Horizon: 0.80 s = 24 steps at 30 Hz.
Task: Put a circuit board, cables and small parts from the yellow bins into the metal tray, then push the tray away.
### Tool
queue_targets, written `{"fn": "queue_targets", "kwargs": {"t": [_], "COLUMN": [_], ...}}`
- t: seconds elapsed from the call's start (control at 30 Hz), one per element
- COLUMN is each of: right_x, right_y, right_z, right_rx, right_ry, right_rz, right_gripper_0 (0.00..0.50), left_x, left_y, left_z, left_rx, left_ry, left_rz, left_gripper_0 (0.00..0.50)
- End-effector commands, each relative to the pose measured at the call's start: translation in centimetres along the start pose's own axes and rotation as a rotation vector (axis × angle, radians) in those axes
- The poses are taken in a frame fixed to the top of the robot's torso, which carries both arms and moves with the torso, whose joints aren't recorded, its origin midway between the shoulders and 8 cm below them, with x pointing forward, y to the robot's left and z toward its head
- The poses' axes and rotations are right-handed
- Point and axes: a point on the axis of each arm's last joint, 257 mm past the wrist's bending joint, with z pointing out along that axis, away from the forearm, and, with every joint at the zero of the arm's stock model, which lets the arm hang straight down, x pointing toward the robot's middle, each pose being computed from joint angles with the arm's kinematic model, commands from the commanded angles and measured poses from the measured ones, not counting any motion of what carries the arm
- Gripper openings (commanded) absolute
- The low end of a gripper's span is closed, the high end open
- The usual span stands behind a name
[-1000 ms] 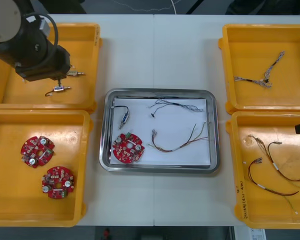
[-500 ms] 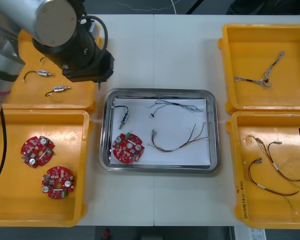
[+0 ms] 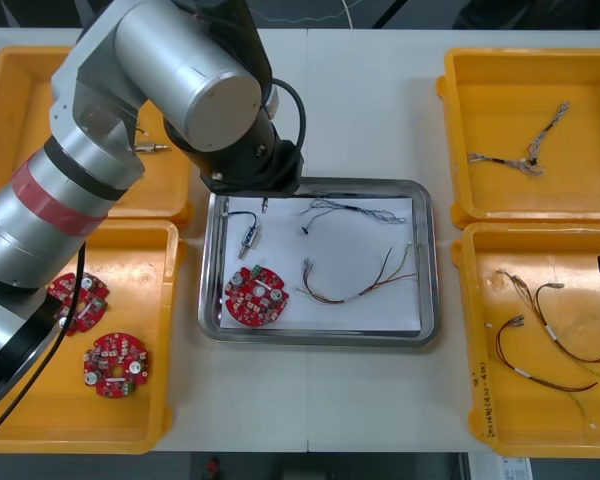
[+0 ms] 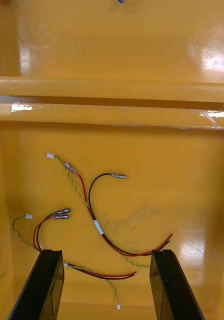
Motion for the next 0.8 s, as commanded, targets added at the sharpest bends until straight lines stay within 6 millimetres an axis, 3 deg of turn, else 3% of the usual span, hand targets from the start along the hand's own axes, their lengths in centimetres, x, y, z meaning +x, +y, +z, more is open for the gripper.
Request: {"fn": "queue_targets", "kwargs": {"t": [0.03,0.27,0.8], "right_x": [0.1,0.1,0.2], "right_y": [-0.4,-0.1,0.3], "right_z": [-0.7,-0.7,-0.7], "right_rx": [0.005,-0.004,-0.02], "right_ry": [-0.018,-0.017,-0.013], "right_rz": [0.048,0.049,0.042], "right_gripper_0": [0.5,0.5,0.5], "left_x": [-0.9,-0.4,2.7], "left_y": [-3.2,-2.8,-1.0], "left_z": [0.0,3.0,6.9], "left_rx": [0.026,0.011,-0.028], "left_ry": [-0.035,-0.02,0.028], "left_rz": [-0.007,-0.012,-0.009], "left_gripper_0": [0.0,0.0,0.0]}}
